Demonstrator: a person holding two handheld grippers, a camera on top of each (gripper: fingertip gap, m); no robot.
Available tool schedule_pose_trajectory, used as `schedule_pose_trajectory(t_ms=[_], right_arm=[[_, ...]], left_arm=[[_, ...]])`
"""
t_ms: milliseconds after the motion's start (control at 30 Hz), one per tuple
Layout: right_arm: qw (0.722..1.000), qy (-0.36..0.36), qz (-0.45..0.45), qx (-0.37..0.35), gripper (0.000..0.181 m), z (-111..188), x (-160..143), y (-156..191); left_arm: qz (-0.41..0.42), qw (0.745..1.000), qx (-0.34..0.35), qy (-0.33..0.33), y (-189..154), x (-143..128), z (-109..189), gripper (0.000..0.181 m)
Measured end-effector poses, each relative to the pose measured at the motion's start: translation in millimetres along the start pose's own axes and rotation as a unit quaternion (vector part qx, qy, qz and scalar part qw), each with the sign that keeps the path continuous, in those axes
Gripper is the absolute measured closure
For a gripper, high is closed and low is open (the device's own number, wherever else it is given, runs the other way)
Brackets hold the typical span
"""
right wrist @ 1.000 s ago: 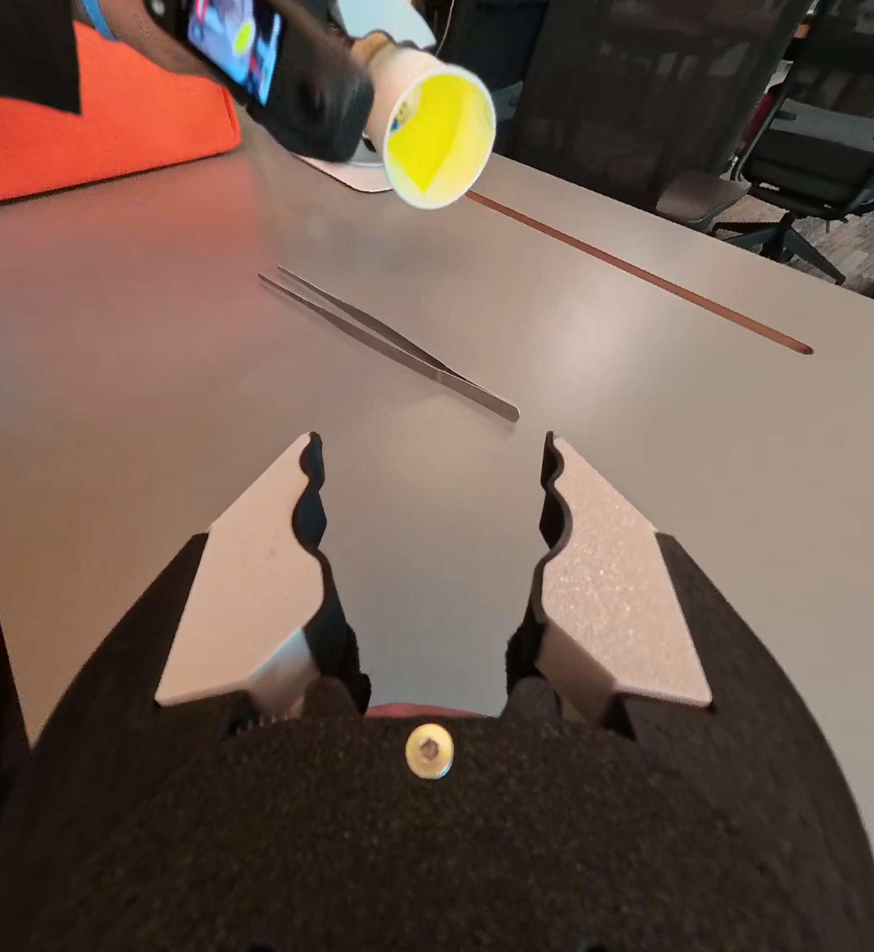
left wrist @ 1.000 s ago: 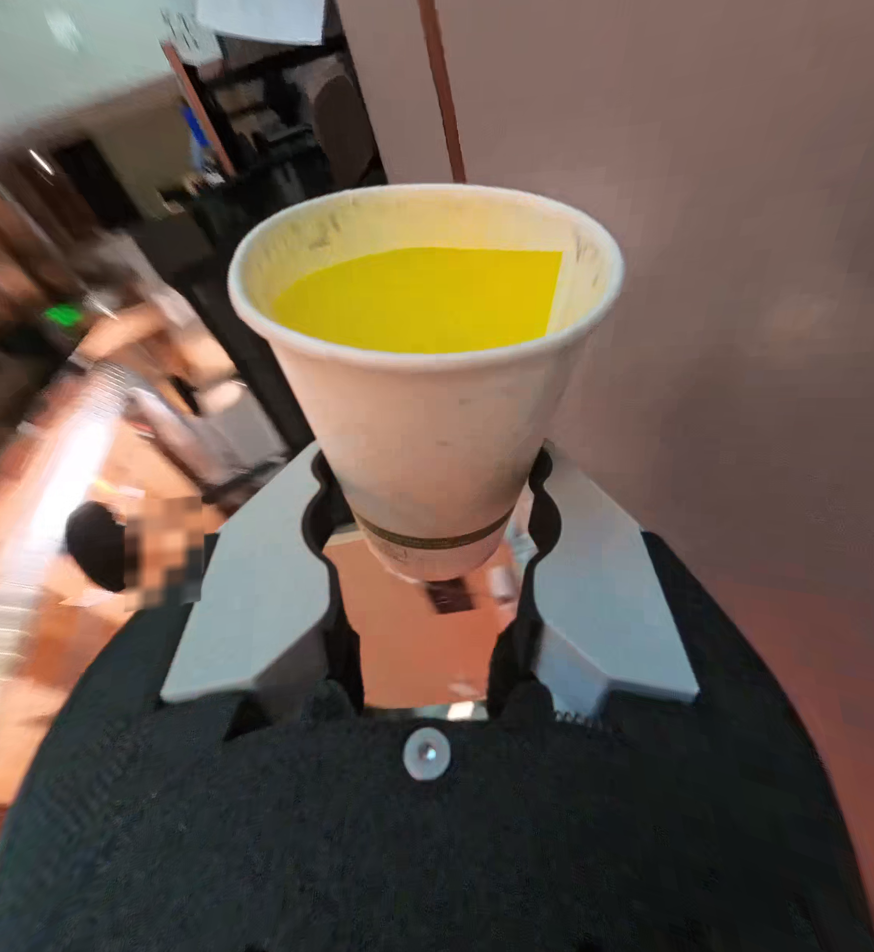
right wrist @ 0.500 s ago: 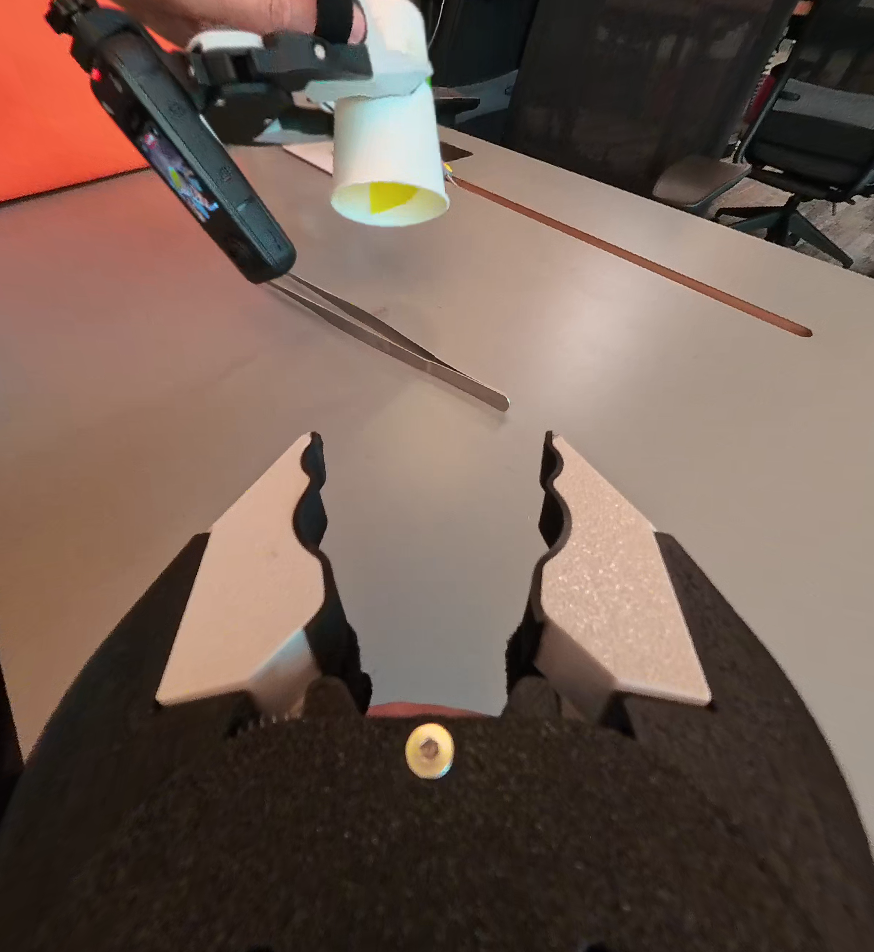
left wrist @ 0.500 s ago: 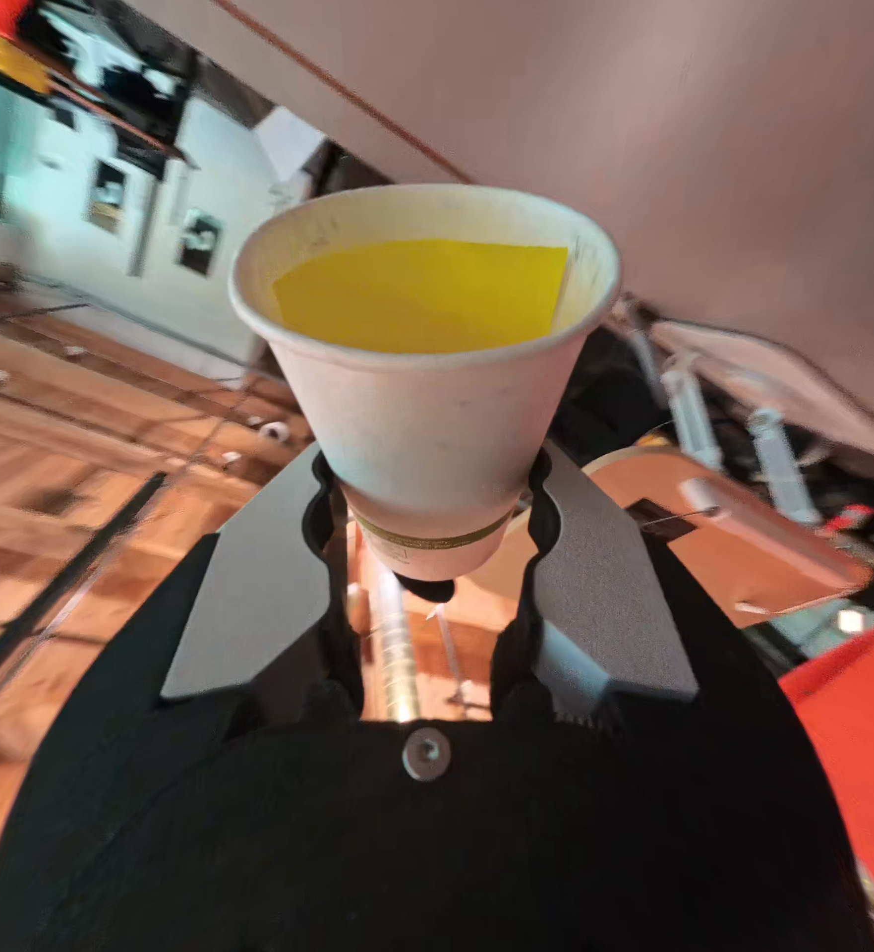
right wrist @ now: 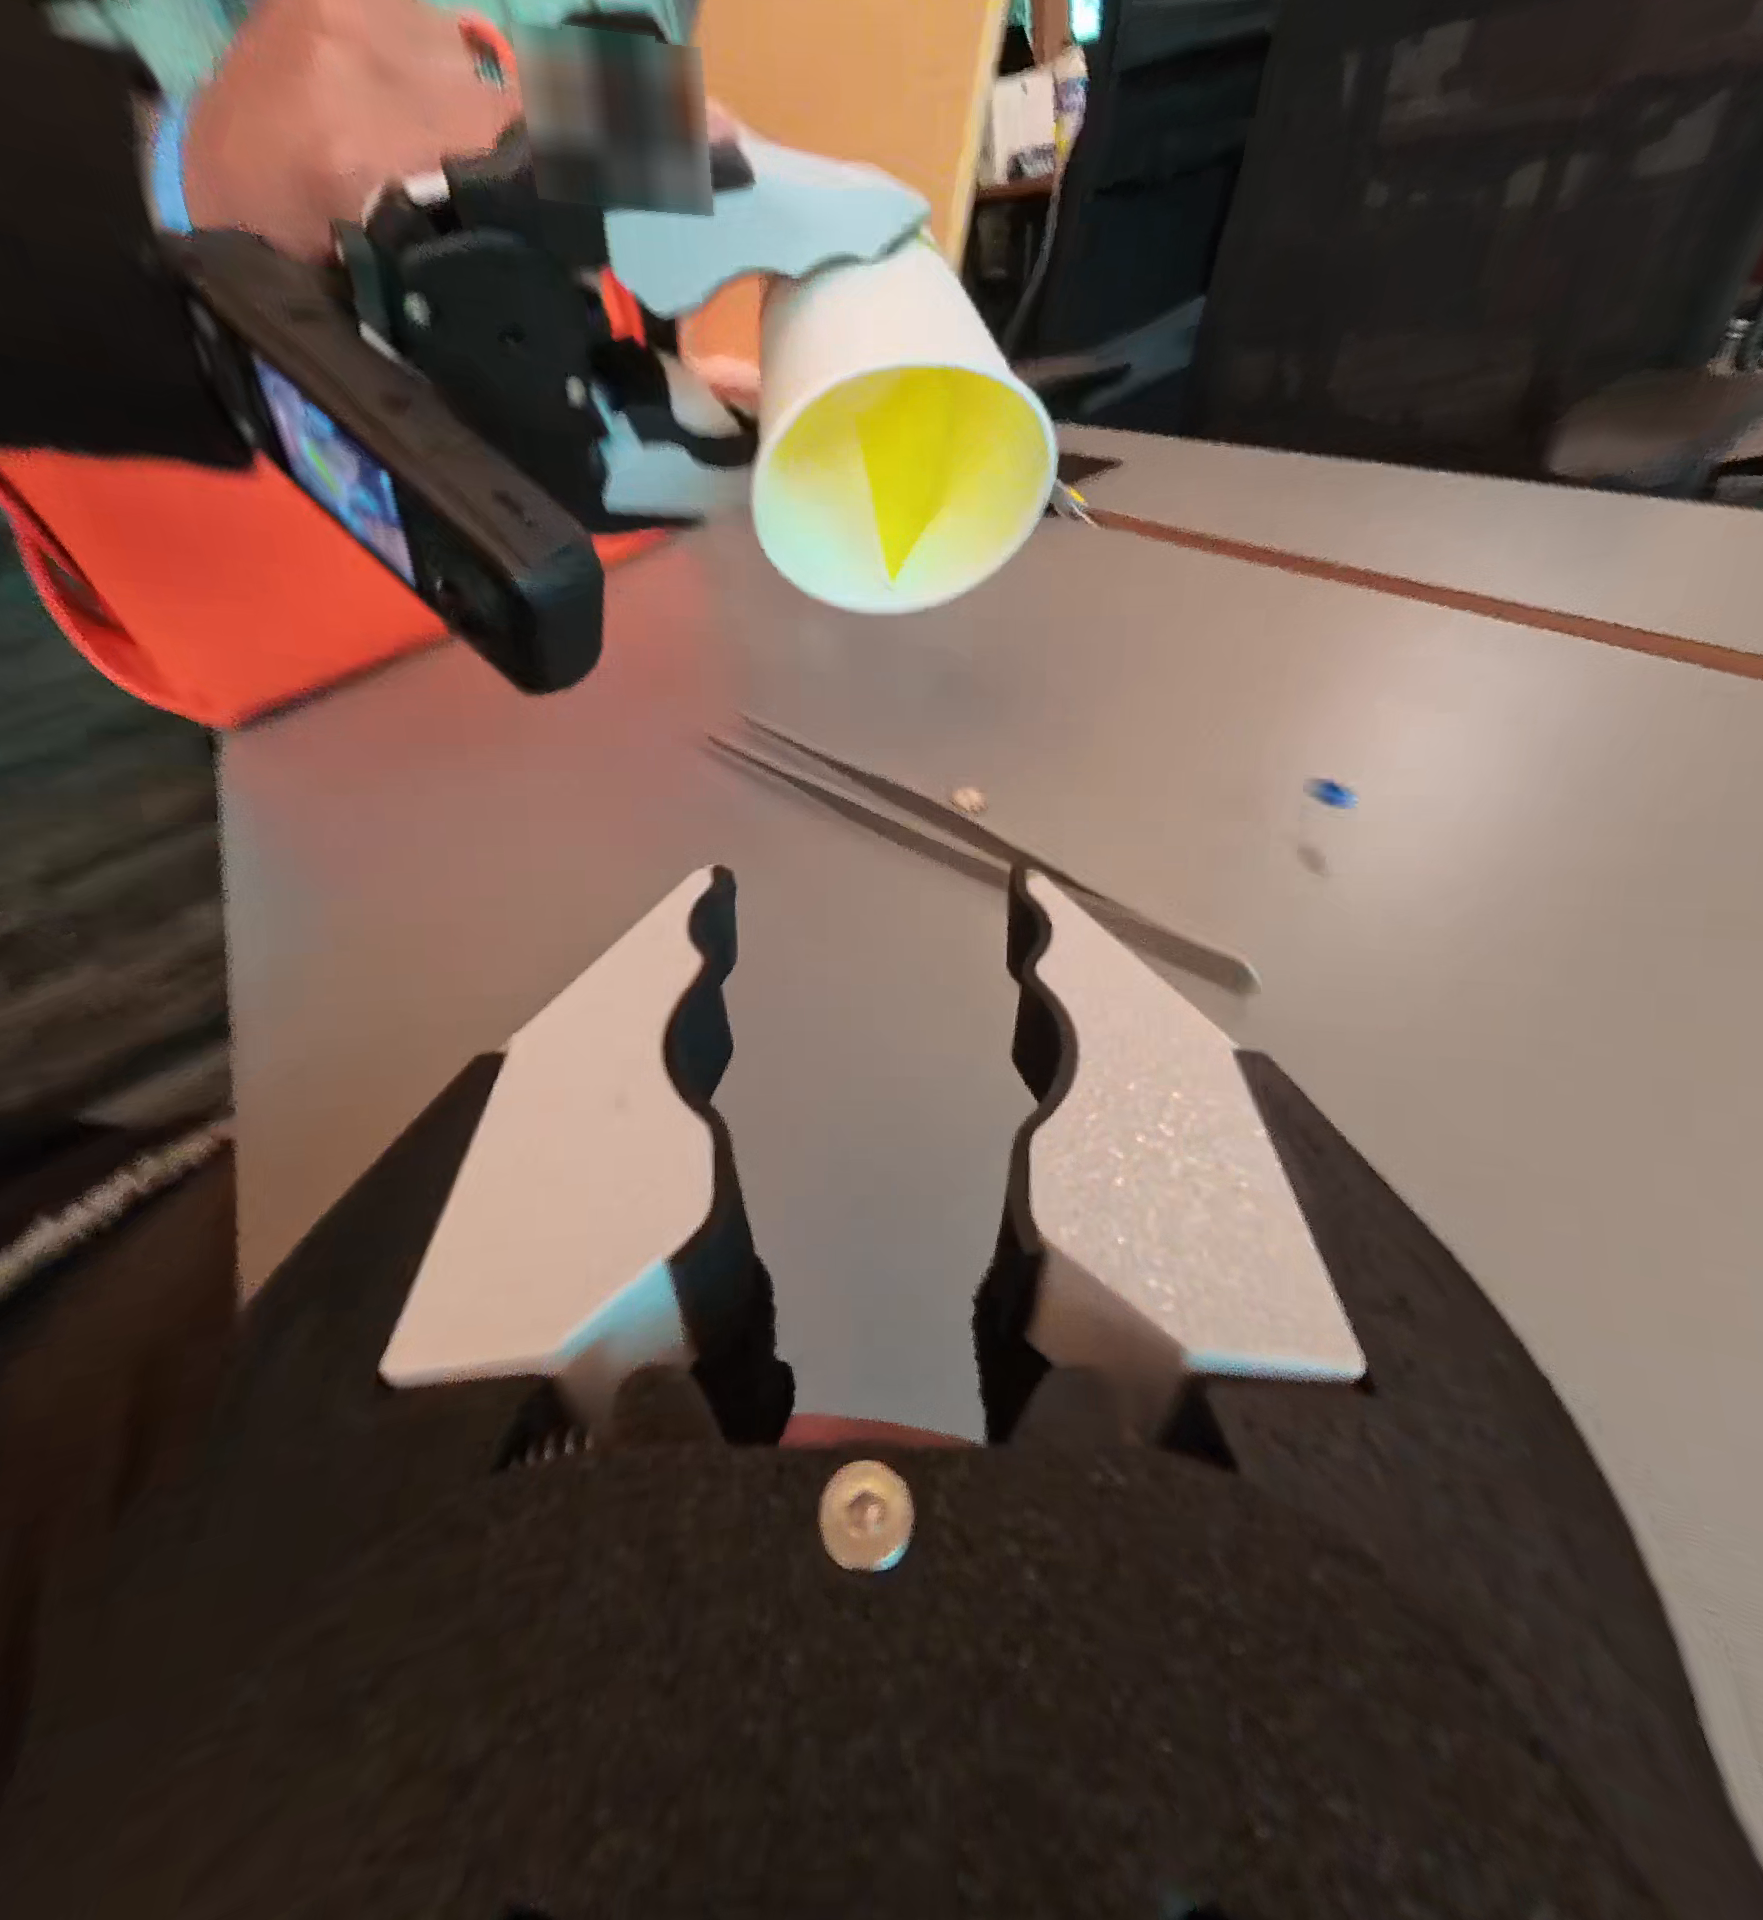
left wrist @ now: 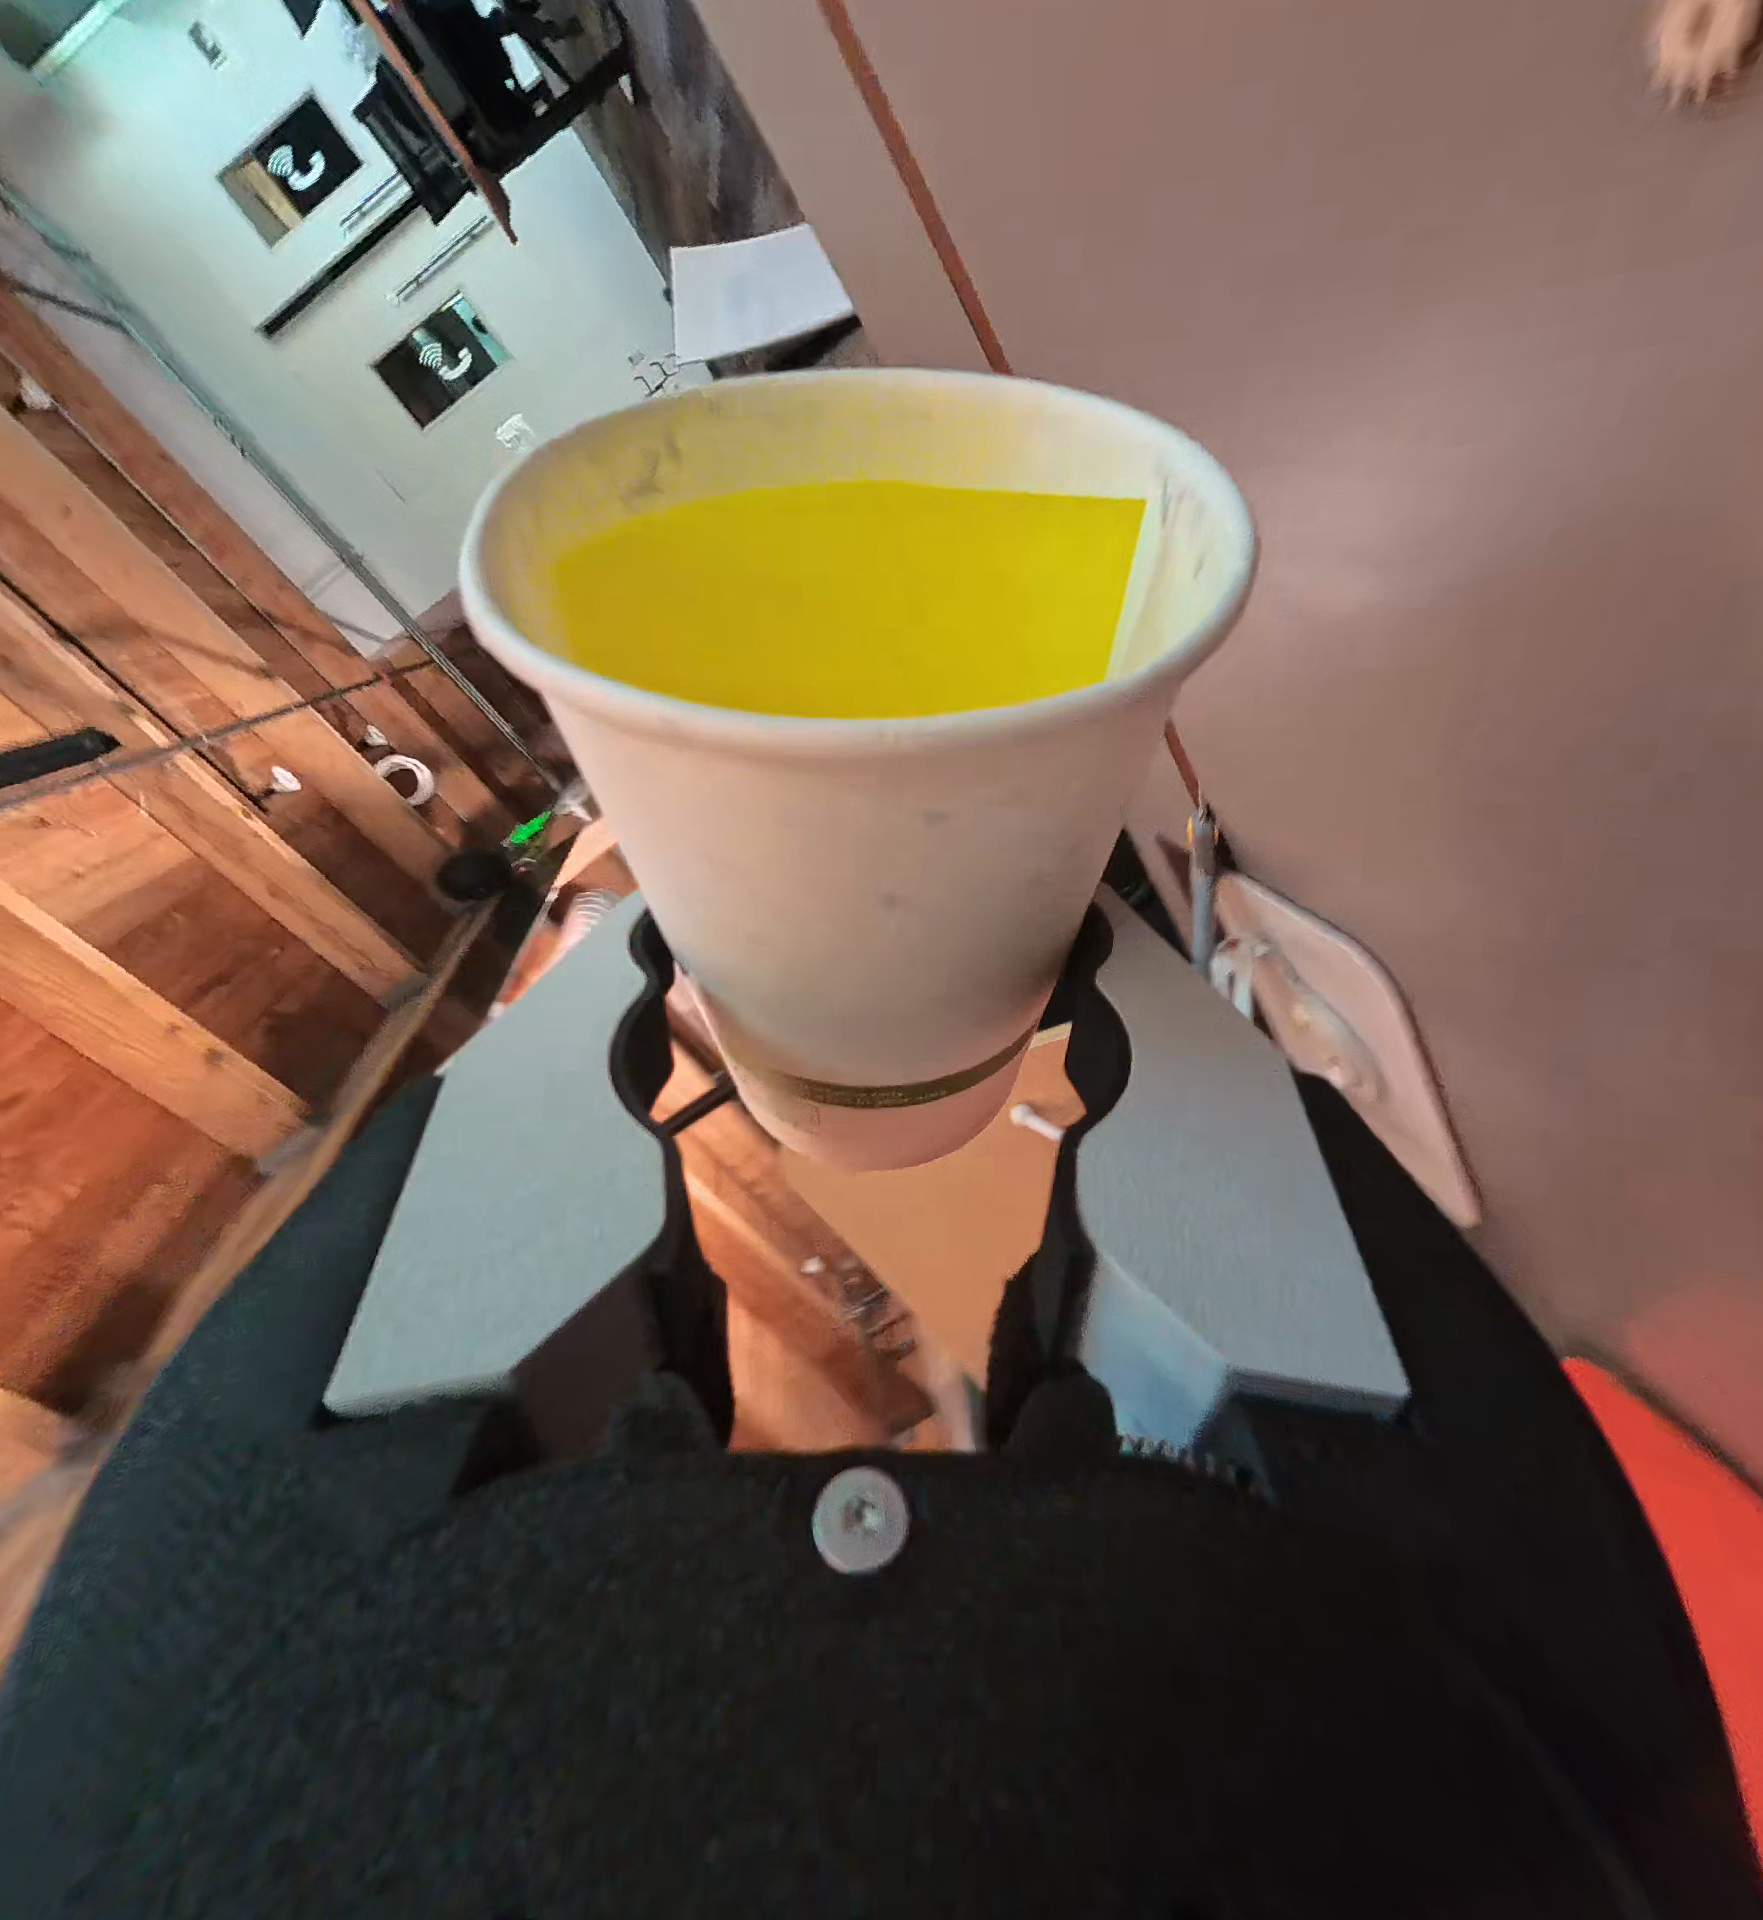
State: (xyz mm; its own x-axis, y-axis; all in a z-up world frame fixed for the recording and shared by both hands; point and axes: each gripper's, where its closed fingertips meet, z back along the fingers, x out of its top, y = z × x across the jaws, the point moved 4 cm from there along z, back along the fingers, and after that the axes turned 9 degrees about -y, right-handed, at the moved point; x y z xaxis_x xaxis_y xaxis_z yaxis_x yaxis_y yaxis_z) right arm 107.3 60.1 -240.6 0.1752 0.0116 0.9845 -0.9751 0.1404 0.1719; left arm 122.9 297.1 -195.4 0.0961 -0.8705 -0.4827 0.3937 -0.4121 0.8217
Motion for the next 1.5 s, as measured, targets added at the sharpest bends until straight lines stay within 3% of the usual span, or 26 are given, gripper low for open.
schedule_pose_trajectory(t_ms=[167,300,367,467,500,633,700,767,867,1000,1067,1133,1200,1267,1400,1433,1500], right_arm=[[0.994,-0.097,-0.038,0.042,0.14,-48.0,42.3,24.4],[0.995,-0.091,-0.016,0.026,0.142,-69.9,45.9,23.3],[0.992,-0.105,-0.044,0.053,0.145,-79.6,48.7,25.9],[0.988,-0.064,-0.064,0.128,0.181,-94.2,42.0,43.4],[0.99,-0.043,-0.043,0.128,0.181,-97.8,38.5,43.2],[0.993,-0.069,-0.027,0.091,0.181,-89.7,46.5,2.7],[0.991,-0.084,-0.099,0.019,0.181,-87.0,42.4,-46.8],[0.981,-0.041,-0.192,-0.005,0.181,-98.7,26.1,-78.7],[0.951,0.061,-0.304,0.01,0.181,-131.0,-3.5,-87.1],[0.946,0.103,-0.302,-0.051,0.18,-163.3,-25.5,-109.0],[0.94,0.136,-0.308,-0.051,0.149,-169.5,-34.6,-113.4],[0.944,0.119,-0.303,-0.059,0.144,-160.6,-28.1,-123.7],[0.95,0.08,-0.289,-0.085,0.135,-141.5,-8.7,-138.3],[0.959,0.041,-0.263,-0.094,0.134,-118.1,16.4,-141.7],[0.977,0.003,-0.188,-0.099,0.133,-69.9,49.3,-113.3],[0.98,-0.005,-0.174,-0.098,0.131,-58.5,52.3,-100.8],[0.983,-0.016,-0.154,-0.098,0.129,-37.3,50.3,-73.1]], left_arm=[[0.141,0.989,0.022,-0.042,20.5,22.1,38.8,0.104],[0.171,0.983,0.035,-0.057,26.1,39.7,64.5,0.104],[0.181,0.981,0.034,-0.055,24.1,43.8,73.6,0.104],[0.181,0.982,0.029,-0.044,13.7,41.7,81.5,0.104],[0.178,0.983,0.025,-0.032,7.8,35.2,81.7,0.104],[0.227,0.973,0.006,0.048,-23.7,-29.4,79.7,0.104],[0.286,0.954,-0.014,0.087,-44.7,-66.3,81.9,0.104],[0.337,0.934,-0.032,0.112,-62.1,-88.7,87.0,0.103],[0.363,0.923,-0.042,0.122,-73.9,-91.4,98.3,0.103],[0.366,0.923,-0.055,0.108,-81.2,-72.5,111.5,0.103],[0.398,0.91,-0.067,0.095,-85.9,-62.8,113.4,0.103],[0.448,0.887,-0.078,0.076,-88.6,-53.5,110.0,0.103],[0.52,0.848,-0.089,0.052,-87.5,-45.3,97.8,0.103],[0.604,0.791,-0.092,0.029,-81.9,-41.9,75.6,0.103],[0.761,0.639,-0.096,-0.061,-59.5,-36.7,5.8,0.102],[0.778,0.616,-0.093,-0.084,-52.4,-35.9,-14.3,0.103],[0.792,0.595,-0.089,-0.103,-42.0,-34.8,-55.1,0.102]])
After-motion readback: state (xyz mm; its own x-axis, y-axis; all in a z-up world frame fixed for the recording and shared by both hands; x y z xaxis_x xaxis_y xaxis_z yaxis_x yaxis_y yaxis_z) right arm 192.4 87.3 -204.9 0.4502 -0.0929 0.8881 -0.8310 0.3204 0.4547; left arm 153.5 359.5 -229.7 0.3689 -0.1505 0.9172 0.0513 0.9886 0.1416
